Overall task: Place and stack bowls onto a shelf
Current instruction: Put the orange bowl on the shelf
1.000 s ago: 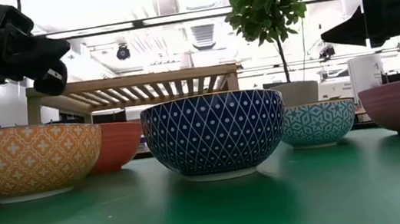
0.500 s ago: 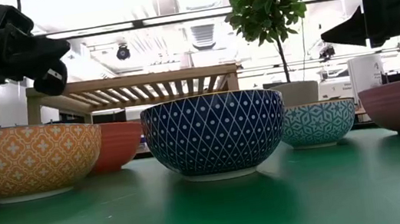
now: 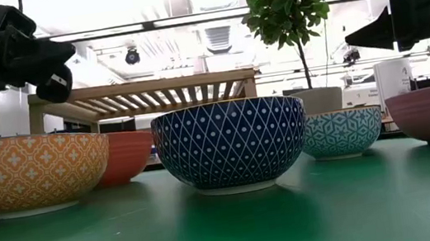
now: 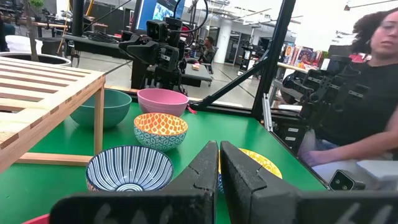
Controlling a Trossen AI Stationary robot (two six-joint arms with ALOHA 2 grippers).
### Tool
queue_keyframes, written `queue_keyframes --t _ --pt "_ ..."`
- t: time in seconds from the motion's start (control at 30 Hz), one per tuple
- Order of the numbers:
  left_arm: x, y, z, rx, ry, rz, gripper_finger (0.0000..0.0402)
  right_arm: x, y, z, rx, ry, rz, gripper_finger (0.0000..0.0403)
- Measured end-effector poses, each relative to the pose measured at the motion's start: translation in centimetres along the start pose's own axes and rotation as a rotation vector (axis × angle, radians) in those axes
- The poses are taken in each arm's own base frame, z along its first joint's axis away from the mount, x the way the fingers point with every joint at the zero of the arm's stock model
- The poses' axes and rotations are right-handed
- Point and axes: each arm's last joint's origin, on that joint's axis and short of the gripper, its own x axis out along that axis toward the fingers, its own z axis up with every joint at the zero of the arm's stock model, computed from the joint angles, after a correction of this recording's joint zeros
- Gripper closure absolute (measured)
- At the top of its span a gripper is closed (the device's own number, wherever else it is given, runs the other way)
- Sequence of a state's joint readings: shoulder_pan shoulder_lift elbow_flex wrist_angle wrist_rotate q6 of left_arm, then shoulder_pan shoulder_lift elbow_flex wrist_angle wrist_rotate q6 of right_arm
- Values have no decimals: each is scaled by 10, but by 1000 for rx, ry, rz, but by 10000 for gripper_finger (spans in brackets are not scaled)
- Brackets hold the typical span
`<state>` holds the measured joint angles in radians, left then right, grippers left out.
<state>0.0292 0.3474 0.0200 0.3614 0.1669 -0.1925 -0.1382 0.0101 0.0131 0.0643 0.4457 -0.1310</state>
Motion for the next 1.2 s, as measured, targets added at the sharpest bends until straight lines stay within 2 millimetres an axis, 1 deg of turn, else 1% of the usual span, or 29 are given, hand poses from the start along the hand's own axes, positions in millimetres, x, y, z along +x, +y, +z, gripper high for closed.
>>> queue_keyframes --t 0.27,0.6,1.0,1.2 --pt "0 0 0 0 0 0 402 0 0 0 0 0 0 273" --pt "0 0 0 0 0 0 402 0 0 0 0 0 0 282" --pt "0 0 0 0 0 0 402 0 0 0 0 0 0 270" --pt "0 0 0 0 0 0 402 0 0 0 -1 -1 0 275"
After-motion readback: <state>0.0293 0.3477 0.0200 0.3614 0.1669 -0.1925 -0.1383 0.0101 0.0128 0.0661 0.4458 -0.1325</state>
